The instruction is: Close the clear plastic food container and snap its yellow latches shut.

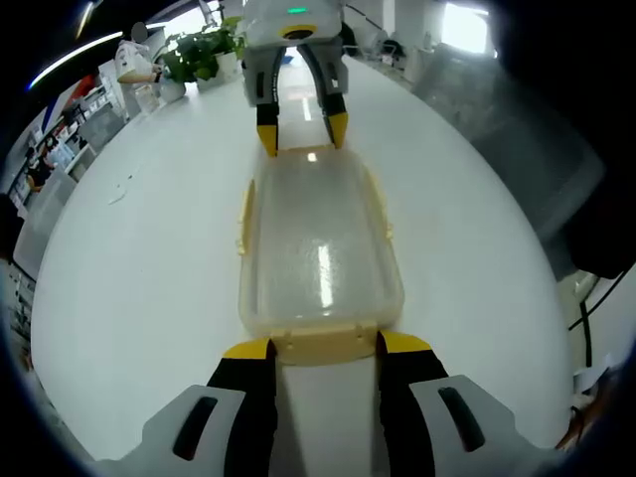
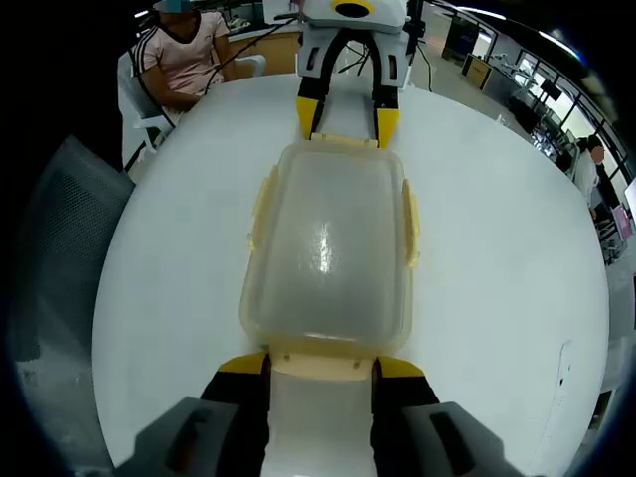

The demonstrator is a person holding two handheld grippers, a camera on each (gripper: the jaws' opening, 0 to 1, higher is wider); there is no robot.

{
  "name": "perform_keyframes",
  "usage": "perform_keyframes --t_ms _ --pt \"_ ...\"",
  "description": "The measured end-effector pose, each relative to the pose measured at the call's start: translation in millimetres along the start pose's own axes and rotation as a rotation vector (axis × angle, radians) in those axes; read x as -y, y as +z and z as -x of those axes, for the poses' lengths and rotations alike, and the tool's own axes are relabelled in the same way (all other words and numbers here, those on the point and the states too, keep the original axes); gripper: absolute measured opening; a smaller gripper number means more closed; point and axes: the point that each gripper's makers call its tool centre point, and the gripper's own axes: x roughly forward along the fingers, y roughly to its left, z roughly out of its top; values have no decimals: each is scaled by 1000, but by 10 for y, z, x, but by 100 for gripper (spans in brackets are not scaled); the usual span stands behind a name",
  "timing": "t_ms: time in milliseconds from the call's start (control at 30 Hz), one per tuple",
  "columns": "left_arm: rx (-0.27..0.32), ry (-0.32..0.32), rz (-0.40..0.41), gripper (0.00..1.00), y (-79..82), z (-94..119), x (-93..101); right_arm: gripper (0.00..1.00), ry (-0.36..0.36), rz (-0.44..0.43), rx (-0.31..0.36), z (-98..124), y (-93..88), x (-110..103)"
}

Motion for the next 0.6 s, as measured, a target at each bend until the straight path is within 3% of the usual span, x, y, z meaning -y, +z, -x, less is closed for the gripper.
perform_keyframes --t_ms 300,433,600 --pt "-16 6 31 34 2 -4 -28 35 -4 -11 -23 -1 2 -10" --pt "-55 8 36 34 10 9 -35 35 3 -4 -26 15 14 -15" --pt "-67 18 40 35 79 150 -68 35 -12 11 -26 181 70 1"
